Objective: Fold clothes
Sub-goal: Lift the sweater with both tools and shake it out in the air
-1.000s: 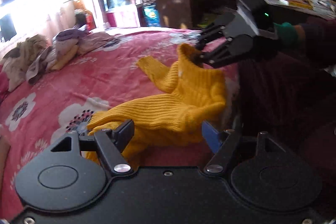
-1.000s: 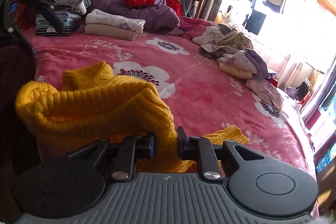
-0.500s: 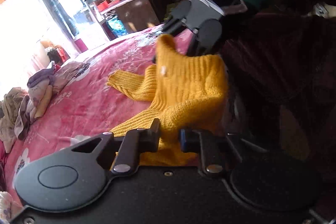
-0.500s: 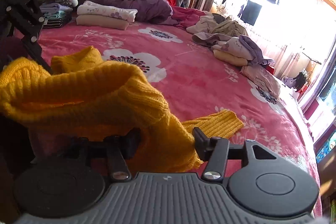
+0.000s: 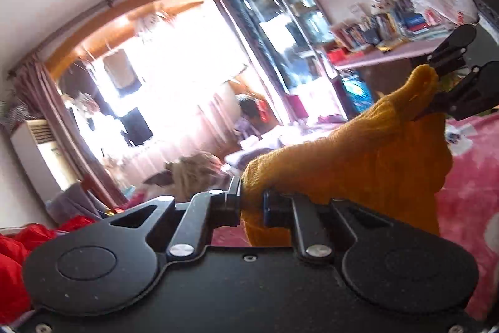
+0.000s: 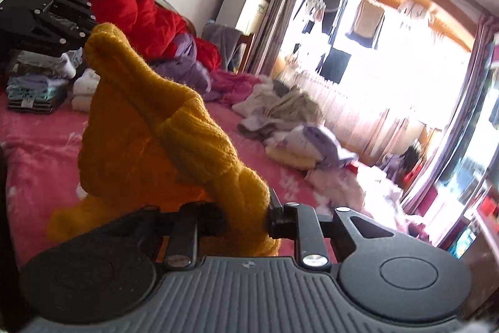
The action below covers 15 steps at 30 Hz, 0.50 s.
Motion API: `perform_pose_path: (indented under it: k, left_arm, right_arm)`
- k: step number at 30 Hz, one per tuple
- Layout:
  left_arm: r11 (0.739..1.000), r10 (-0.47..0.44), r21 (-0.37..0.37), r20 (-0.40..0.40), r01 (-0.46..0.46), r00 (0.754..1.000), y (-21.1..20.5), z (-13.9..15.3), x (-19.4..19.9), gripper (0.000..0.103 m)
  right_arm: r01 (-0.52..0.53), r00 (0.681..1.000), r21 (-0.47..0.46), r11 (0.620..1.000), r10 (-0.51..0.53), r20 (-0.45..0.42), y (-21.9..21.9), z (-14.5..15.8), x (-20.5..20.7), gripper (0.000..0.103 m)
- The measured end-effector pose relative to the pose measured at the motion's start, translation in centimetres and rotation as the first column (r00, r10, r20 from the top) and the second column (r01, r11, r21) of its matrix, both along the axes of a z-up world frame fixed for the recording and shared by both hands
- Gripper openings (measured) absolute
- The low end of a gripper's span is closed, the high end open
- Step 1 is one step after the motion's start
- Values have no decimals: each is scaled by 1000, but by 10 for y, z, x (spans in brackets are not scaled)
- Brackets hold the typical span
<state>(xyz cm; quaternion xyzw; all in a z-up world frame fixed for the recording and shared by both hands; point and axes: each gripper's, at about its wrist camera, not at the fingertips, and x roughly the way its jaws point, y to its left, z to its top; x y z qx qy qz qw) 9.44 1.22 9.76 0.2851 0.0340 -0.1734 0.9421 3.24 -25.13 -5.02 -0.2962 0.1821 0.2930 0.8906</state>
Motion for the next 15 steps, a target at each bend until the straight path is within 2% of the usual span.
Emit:
perform_pose_path:
  k: [2, 6, 10, 15]
  left_arm:
    - [999, 40, 4, 66, -41, 997, 4, 27, 0, 11]
    - [999, 31, 25, 88, -33, 996, 10, 43, -13, 11]
    - [998, -27, 61, 41, 24, 999, 24, 34, -48, 11]
    - [983, -94, 147, -92, 107, 991, 30, 1, -80, 11]
  right_arm:
    - [-17, 1000, -19, 1000, 17, 23, 1, 17, -2, 24]
    - [-49, 996, -57, 997, 53, 68, 4, 51, -5, 24]
    - [-80, 990, -97, 992, 91, 112, 7, 85, -9, 23]
    - [-115, 977, -149, 982, 139, 163, 10, 127, -13, 22]
